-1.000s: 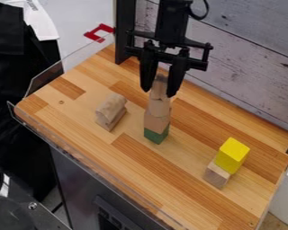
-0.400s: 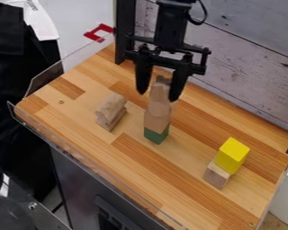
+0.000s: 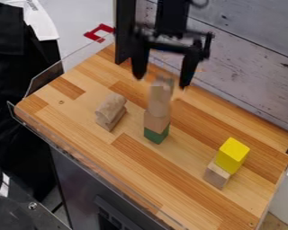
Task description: Move object from one tower to another
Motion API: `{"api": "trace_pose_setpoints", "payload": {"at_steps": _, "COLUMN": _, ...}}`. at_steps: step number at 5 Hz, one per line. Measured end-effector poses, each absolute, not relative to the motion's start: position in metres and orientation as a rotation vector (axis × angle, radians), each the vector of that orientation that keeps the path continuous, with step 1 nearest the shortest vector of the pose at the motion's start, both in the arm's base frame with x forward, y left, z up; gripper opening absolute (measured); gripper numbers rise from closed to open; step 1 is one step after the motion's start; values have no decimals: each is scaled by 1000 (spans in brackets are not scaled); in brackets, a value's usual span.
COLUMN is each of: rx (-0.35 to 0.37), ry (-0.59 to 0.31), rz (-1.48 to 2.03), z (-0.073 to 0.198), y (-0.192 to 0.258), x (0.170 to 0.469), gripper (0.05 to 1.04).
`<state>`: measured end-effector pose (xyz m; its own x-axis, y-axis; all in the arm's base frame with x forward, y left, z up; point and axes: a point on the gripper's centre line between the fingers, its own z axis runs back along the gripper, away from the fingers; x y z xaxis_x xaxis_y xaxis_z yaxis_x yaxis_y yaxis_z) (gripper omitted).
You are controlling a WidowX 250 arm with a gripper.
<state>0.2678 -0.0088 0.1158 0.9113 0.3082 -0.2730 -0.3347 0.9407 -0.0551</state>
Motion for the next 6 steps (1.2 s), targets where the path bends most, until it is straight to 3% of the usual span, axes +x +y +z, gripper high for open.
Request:
{"api": "trace_pose_setpoints", "payload": {"at_steps": 2, "rx": -92, "ry": 180, "rz": 178, "z": 147, "y": -42, "x": 271, "gripper": 1000}}
{"api": "trace_pose_setpoints", "payload": {"at_steps": 3, "rx": -78, "ry": 185, "rz": 89, "z": 134, "y": -67, "x": 261, "gripper": 999}}
{"api": "trace_pose_setpoints", "payload": {"at_steps": 4, "rx": -123, "ry": 199, "rz": 45, "z": 113, "y": -91, "x": 247, "gripper": 1000}}
{"api": "trace_pose_setpoints", "payload": {"at_steps": 6, "rx": -104, "ry": 210, "rz": 13, "z": 85, "y": -110, "x": 256, "gripper": 1000}}
